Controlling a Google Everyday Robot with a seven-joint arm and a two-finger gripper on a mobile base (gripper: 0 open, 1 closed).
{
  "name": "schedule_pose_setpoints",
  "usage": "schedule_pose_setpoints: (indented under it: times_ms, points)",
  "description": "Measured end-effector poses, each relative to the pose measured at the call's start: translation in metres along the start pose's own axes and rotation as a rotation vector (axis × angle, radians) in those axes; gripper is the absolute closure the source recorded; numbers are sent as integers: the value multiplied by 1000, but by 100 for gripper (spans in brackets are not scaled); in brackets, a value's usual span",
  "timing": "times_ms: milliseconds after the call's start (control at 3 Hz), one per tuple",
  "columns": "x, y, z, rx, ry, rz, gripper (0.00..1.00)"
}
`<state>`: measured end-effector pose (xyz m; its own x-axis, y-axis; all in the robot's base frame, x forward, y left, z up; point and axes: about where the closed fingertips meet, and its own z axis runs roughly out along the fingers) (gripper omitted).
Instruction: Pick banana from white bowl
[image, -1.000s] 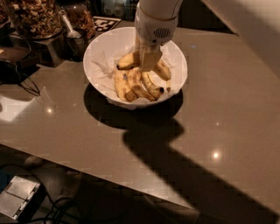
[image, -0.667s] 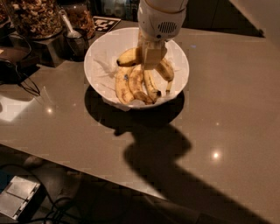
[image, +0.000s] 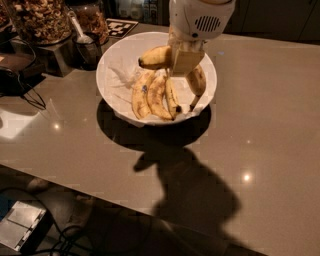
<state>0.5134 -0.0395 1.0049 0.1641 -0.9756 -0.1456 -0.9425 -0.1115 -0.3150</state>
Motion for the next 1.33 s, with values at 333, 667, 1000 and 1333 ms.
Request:
schedule_pose_setpoints:
  times_ms: [333, 667, 1000, 1333]
  points:
    - [5, 10, -14, 39, -5, 34, 100]
    - [12, 20, -28, 86, -12, 70, 100]
    - [16, 33, -44, 154, -31, 97, 100]
    - [19, 46, -56, 214, -59, 127, 100]
